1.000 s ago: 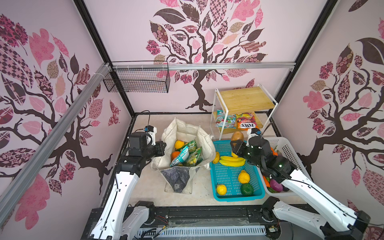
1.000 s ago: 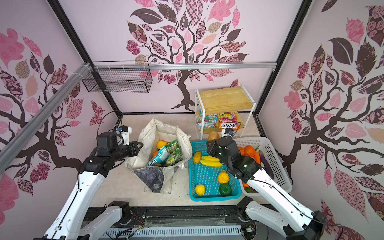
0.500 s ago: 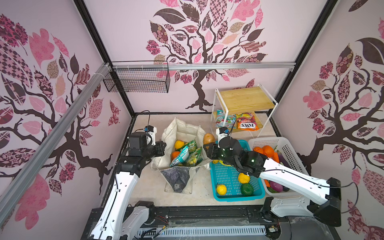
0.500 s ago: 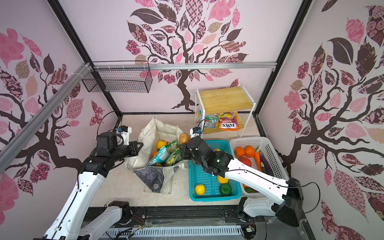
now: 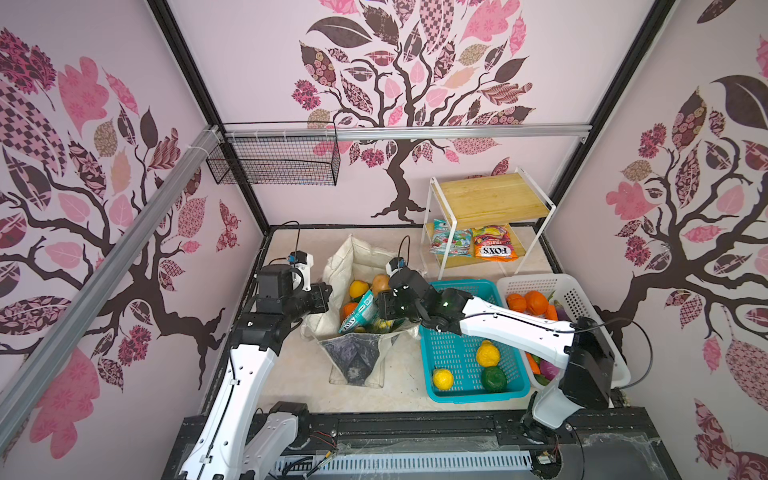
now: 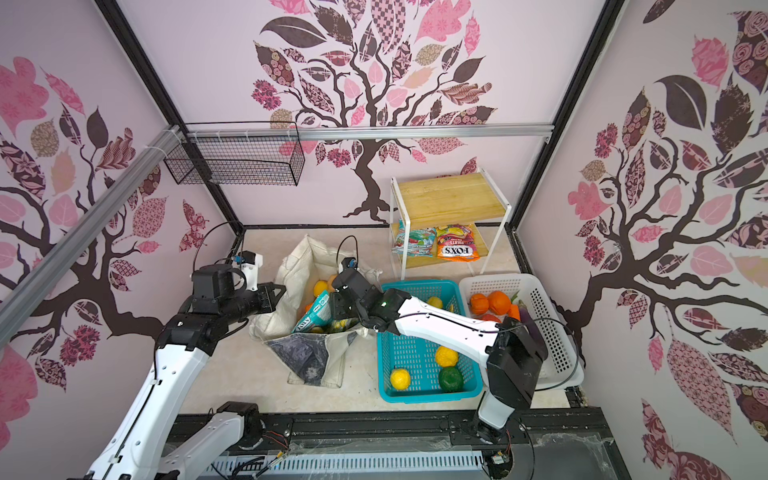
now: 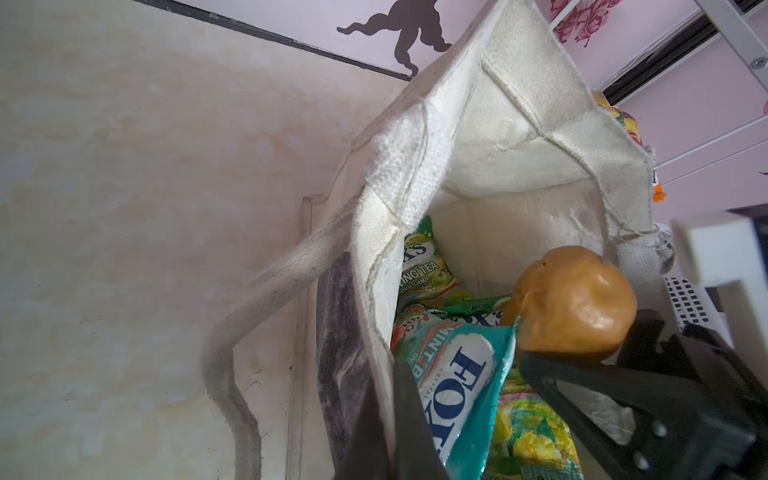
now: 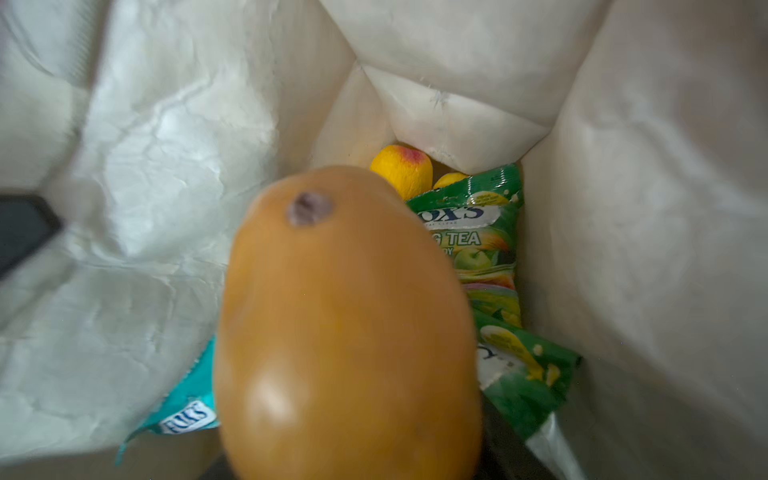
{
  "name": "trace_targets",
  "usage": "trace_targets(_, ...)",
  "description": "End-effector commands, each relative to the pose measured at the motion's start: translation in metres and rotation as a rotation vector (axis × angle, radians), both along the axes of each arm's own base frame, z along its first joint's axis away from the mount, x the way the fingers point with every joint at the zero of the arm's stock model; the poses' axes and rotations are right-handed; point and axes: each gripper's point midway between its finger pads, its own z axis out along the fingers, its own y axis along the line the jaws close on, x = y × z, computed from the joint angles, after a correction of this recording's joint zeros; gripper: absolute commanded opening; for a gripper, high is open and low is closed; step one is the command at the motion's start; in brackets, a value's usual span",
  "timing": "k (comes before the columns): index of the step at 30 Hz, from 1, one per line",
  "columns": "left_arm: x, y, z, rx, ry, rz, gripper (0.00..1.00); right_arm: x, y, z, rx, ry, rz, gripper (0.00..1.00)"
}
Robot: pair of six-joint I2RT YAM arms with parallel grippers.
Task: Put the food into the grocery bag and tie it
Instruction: 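Lower the potato into the tote and open the right gripper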
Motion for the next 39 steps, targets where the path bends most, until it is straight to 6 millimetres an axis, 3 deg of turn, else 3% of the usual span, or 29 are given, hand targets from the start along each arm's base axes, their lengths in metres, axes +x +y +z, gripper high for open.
trace_targets(1,-0.004,0.0,-0.011,0.015,0.017,-0.011,0.0,0.003,0.014,-0.004,-0.015,-0.014,0.036,0.59)
trace_targets(7,-0.003,0.0,-0.011,0.017,0.018,-0.012,0.0,0.007,0.017,-0.03,-0.112,0.025,0.045,0.66)
trace_targets(12,-0.003,0.0,-0.01,0.018,0.015,-0.011,0.0,0.007,0.011,-0.024,-0.121,0.008,0.029,0.72)
trace_targets(17,-0.004,0.0,-0.01,0.017,0.012,-0.01,0.0,0.006,-0.003,0.012,-0.084,-0.059,0.006,1.0)
trace_targets(25,-0.004,0.0,-0.008,0.018,0.008,-0.007,0.0,-0.013,-0.024,0.077,0.154,-0.189,0.021,1.0)
trace_targets(31,-0.005,0.0,-0.009,0.017,0.01,-0.007,0.0,-0.015,-0.031,0.089,0.08,-0.2,0.036,1.0)
trace_targets(35,-0.005,0.001,-0.008,0.02,0.007,-0.002,0.0,-0.014,-0.054,0.105,0.05,-0.26,-0.012,1.0)
trace_targets(39,-0.004,0.005,-0.012,0.032,0.02,0.019,0.0,-0.015,-0.095,0.123,-0.01,-0.341,-0.101,1.0)
